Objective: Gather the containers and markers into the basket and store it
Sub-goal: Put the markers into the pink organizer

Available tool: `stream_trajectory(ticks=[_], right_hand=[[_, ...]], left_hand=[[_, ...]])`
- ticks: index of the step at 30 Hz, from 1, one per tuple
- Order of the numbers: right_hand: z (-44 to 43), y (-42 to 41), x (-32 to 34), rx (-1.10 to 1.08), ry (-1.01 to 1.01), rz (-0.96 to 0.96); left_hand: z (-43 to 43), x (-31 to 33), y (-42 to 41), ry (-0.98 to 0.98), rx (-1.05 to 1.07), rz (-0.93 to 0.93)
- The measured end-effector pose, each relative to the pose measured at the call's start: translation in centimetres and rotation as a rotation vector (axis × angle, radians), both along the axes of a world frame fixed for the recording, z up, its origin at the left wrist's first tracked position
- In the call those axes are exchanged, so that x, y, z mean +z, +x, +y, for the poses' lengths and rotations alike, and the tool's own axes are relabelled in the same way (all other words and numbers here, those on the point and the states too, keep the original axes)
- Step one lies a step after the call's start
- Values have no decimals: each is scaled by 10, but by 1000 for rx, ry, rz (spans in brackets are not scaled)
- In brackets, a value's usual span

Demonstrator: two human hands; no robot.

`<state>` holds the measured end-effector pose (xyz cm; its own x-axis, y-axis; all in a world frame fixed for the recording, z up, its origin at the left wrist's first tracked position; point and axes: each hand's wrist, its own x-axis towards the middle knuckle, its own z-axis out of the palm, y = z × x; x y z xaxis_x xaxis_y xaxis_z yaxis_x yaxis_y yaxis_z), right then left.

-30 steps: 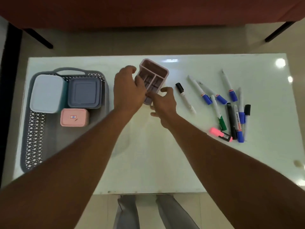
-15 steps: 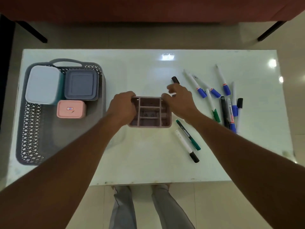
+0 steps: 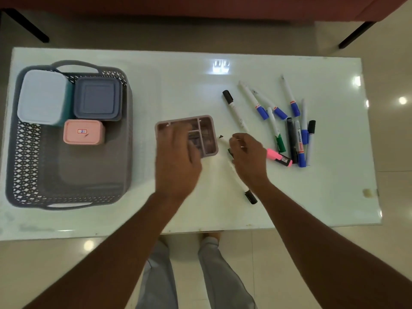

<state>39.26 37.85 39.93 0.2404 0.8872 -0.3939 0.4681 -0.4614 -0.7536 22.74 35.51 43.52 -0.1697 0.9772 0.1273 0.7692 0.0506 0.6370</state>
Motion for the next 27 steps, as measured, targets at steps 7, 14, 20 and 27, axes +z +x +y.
stream_trajectory(ticks=[7,14,20,27], right_hand=[[-10,80,-18,401,-137,-376],[3,80,-34,600,-127,-540],[3,70,-36,540,-137,-577],[-4,76,5,292,59,-378]], left_hand=[[-68,-50,90,-257,-747,130],[-69,-85,100,-187,-997,415],[-65,-82,97,-192,-966,392],[-64,-29,80,4,-502,-69]])
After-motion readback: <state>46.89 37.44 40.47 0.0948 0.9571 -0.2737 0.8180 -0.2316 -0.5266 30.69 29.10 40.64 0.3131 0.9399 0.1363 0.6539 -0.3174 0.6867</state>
